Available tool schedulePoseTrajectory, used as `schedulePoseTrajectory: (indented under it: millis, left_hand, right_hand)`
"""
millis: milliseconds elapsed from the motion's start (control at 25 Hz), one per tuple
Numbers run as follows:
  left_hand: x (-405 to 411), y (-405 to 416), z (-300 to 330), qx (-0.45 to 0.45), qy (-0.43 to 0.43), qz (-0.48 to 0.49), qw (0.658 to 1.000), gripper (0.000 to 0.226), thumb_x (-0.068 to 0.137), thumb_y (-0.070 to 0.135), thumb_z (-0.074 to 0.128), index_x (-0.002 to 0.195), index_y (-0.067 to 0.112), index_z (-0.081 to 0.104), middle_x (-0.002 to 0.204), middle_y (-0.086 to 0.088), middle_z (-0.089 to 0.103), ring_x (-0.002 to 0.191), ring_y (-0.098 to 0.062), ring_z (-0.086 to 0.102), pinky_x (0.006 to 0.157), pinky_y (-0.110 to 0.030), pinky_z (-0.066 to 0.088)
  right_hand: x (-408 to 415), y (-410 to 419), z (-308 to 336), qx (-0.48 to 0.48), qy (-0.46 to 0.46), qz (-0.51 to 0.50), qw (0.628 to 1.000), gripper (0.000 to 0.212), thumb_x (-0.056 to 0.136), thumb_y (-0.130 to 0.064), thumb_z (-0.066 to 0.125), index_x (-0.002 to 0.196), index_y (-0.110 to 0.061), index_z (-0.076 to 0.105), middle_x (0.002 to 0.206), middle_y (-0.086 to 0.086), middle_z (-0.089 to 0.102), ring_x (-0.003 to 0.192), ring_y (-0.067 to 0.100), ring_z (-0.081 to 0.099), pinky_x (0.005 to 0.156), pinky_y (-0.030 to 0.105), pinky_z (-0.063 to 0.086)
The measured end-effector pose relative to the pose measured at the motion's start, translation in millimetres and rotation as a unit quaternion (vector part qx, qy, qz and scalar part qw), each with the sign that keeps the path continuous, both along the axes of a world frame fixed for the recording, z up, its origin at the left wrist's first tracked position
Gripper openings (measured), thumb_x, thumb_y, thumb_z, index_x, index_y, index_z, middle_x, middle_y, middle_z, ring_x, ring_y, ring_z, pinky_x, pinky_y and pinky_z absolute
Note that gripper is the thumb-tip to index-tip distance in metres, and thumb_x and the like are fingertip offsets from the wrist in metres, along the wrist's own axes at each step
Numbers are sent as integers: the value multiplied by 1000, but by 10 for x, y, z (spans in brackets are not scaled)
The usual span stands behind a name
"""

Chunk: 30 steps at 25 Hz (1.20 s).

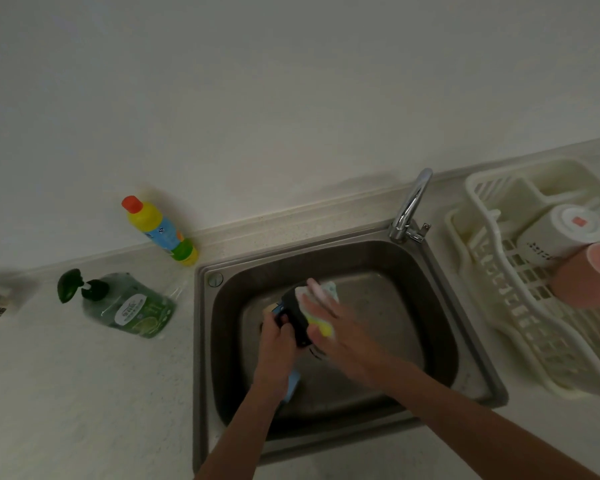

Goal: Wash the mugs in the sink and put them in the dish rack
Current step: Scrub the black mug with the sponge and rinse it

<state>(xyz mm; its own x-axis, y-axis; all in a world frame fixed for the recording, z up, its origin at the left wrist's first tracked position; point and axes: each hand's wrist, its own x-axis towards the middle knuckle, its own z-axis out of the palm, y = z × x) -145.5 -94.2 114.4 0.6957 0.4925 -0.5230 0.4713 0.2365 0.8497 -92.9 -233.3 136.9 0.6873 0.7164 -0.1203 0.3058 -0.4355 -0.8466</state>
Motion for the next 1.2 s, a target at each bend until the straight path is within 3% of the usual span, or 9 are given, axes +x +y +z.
schedulePoseTrajectory:
  millis: [120, 240, 360, 520, 640, 760, 880, 1080, 1200]
  left_hand:
    - [-53, -185, -9, 37, 1, -50, 998, 21, 100, 3, 42, 108, 20, 54, 111, -11, 64, 98, -19, 65, 78, -31, 57]
    - [-42, -272, -43, -35, 28, 12, 999, 21, 102, 11, 41, 112, 20, 57, 118, -12, 63, 108, -25, 63, 91, -46, 56]
    - [-5, -248, -33, -157, -20, 118, 980, 27, 104, 10, 37, 124, 13, 56, 116, -15, 67, 106, -32, 67, 78, -47, 60]
    - [35, -215, 19, -34, -29, 78, 996, 23, 101, 8, 40, 114, 18, 56, 114, -14, 65, 104, -31, 66, 81, -48, 60]
    - [-10, -281, 21, -15, -31, 9, 999, 26, 99, 4, 41, 109, 22, 56, 115, -16, 64, 104, -32, 65, 86, -52, 57]
    - [-60, -317, -14, -92, -11, 33, 995, 26, 100, 6, 40, 115, 18, 57, 120, -16, 63, 107, -30, 65, 76, -41, 60]
    - [-43, -246, 6, -175, -12, 117, 978, 27, 102, 9, 39, 122, 14, 57, 118, -16, 66, 105, -34, 67, 74, -49, 60]
    - [-8, -223, 36, -17, -5, 34, 999, 22, 98, 4, 43, 105, 19, 58, 110, -19, 66, 98, -29, 66, 80, -44, 58]
    - [-56, -308, 47, -78, 5, 3, 997, 22, 100, 8, 44, 108, 22, 59, 114, -16, 66, 102, -29, 67, 79, -45, 59]
  right_hand:
    - [118, 14, -35, -55, -49, 19, 997, 52, 105, -46, 33, 155, -39, 19, 163, -21, -7, 149, 11, -16, 116, 33, 8]
    - [369, -79, 42, 36, 163, -62, 984, 46, 103, -47, 33, 149, -44, 26, 160, -12, 20, 148, 9, 17, 110, 16, 22]
    - [371, -255, 9, 57, 295, -88, 950, 45, 97, -60, 30, 142, -50, 32, 143, -17, 47, 131, 5, 46, 110, 23, 35]
    - [139, -293, -29, 38, 45, 8, 998, 59, 98, -63, 33, 151, -49, 15, 161, -25, 6, 150, -1, 1, 121, 29, 13]
    - [187, -164, 32, -70, -109, 76, 989, 56, 102, -54, 33, 154, -44, 15, 161, -25, -11, 149, 10, -15, 117, 32, 10]
    - [373, -184, 89, -13, 31, 33, 999, 55, 100, -54, 33, 152, -45, 18, 160, -26, 2, 146, 1, -3, 118, 26, 14]
    - [400, -296, 50, 48, 179, -39, 982, 53, 96, -54, 33, 146, -44, 17, 157, -23, 15, 150, 4, 11, 110, 4, 18]
    - [62, -220, 98, -96, -127, 96, 983, 57, 102, -53, 34, 153, -47, 10, 161, -27, -11, 147, 4, -17, 118, 31, 8]
    - [259, -144, 63, -92, -80, 80, 989, 55, 100, -56, 35, 151, -49, 16, 163, -20, -3, 147, 9, -15, 118, 35, 4]
